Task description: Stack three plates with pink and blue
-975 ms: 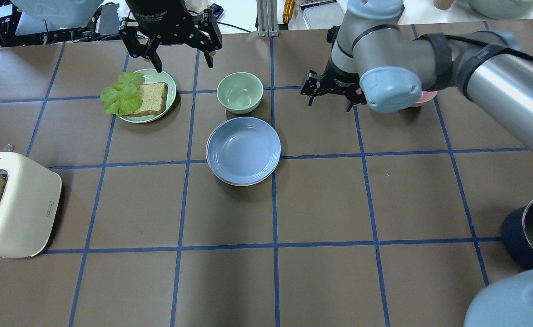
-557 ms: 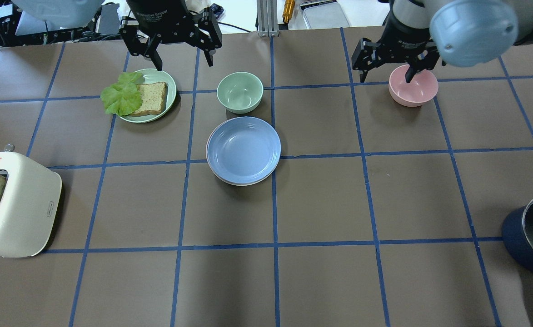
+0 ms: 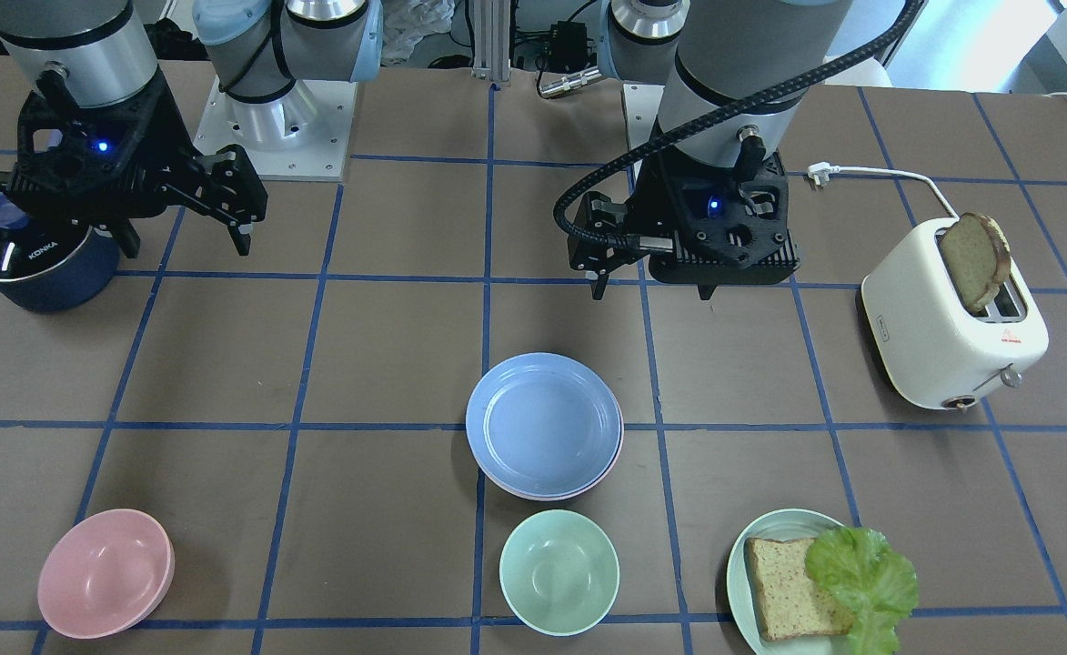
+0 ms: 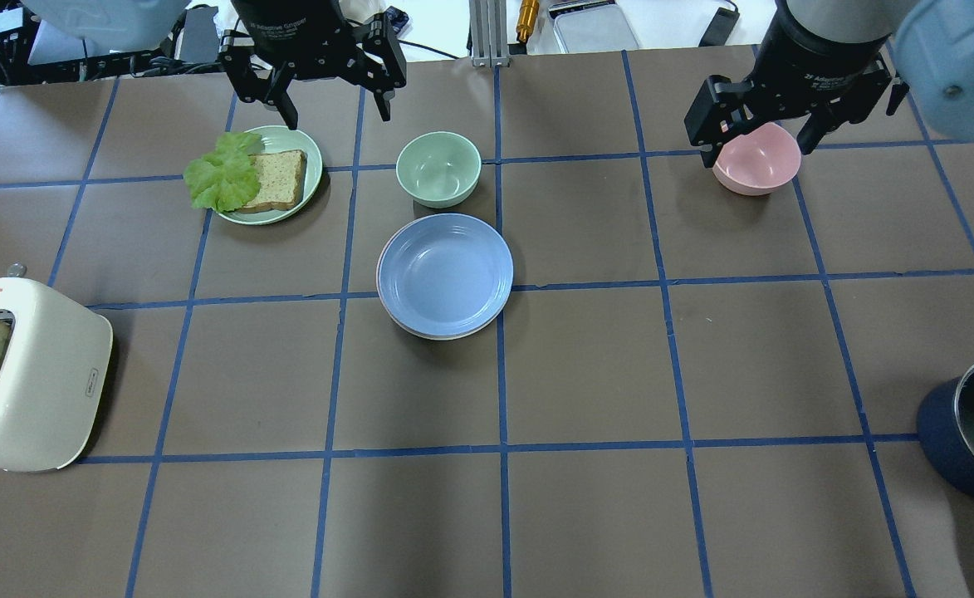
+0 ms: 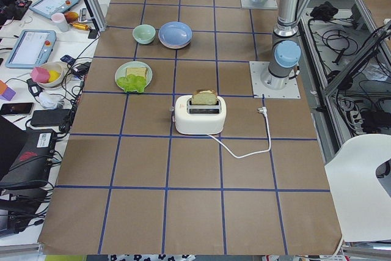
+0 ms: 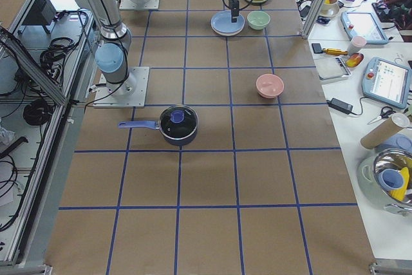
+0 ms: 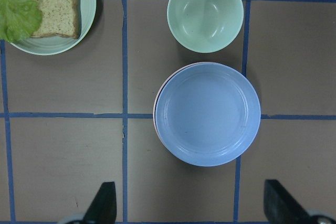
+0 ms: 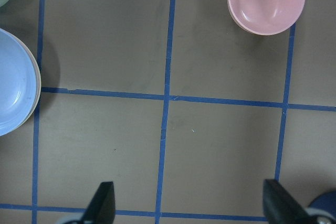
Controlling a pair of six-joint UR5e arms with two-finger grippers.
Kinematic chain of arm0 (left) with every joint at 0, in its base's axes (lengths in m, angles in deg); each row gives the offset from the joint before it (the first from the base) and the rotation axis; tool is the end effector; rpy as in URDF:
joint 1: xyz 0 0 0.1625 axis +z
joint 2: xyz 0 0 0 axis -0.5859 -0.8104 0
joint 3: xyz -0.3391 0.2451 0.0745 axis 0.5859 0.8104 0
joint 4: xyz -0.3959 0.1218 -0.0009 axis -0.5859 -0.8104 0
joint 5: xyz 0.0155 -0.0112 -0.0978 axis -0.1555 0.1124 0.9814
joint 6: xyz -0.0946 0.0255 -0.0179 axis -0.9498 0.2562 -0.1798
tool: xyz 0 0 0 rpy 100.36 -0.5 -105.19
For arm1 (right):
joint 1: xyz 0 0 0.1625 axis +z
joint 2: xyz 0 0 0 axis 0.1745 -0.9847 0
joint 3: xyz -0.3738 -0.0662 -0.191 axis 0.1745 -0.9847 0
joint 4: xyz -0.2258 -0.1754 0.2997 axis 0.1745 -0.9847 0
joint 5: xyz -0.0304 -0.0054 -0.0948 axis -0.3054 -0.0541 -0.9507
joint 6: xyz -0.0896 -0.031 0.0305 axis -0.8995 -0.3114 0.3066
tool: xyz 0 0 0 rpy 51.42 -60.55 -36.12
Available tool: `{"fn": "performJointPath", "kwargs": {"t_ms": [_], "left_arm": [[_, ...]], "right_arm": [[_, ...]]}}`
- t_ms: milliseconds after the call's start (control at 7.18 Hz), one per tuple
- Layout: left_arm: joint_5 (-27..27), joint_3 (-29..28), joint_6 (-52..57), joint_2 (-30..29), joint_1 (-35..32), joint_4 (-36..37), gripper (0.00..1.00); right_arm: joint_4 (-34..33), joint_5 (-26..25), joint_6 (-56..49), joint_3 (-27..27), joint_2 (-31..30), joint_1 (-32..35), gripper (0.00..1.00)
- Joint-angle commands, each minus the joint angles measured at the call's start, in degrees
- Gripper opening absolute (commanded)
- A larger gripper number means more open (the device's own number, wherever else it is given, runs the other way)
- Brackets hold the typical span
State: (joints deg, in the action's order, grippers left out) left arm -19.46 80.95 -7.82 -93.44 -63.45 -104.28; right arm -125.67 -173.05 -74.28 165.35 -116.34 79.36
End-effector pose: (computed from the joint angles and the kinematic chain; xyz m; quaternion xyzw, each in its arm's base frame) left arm -0.2293 -0.5637 0.5196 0.0164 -0.9996 0.0191 0.0119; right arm 0.1252 -0.5038 0.5021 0.0404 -0.9982 0.0405 0.0166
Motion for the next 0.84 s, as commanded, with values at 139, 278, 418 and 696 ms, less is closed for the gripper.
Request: {"fn": "performJointPath", "kwargs": {"t_ms": [139, 278, 418, 696], "left_arm": [[0.0, -0.1, 0.0, 0.0, 0.0, 0.0, 1.00], [0.0, -0.1, 0.0, 0.0, 0.1, 0.0, 1.00], [0.1, -0.1, -0.1, 0.3, 0.0, -0.1, 1.00], [0.2, 0.0, 0.0, 0.5, 0.5, -0.1, 1.00]], "right_arm": [[-0.6, 0.6, 0.5, -0.2, -0.4, -0.2, 1.00], [-1.3, 0.8, 2.9, -0.1, -0.4, -0.4, 1.00], [-2.6, 0.8, 3.8, 0.0, -0.2, -0.5, 1.00], [-2.1, 1.2, 3.8, 0.3, -0.2, -0.5, 1.00]]}}
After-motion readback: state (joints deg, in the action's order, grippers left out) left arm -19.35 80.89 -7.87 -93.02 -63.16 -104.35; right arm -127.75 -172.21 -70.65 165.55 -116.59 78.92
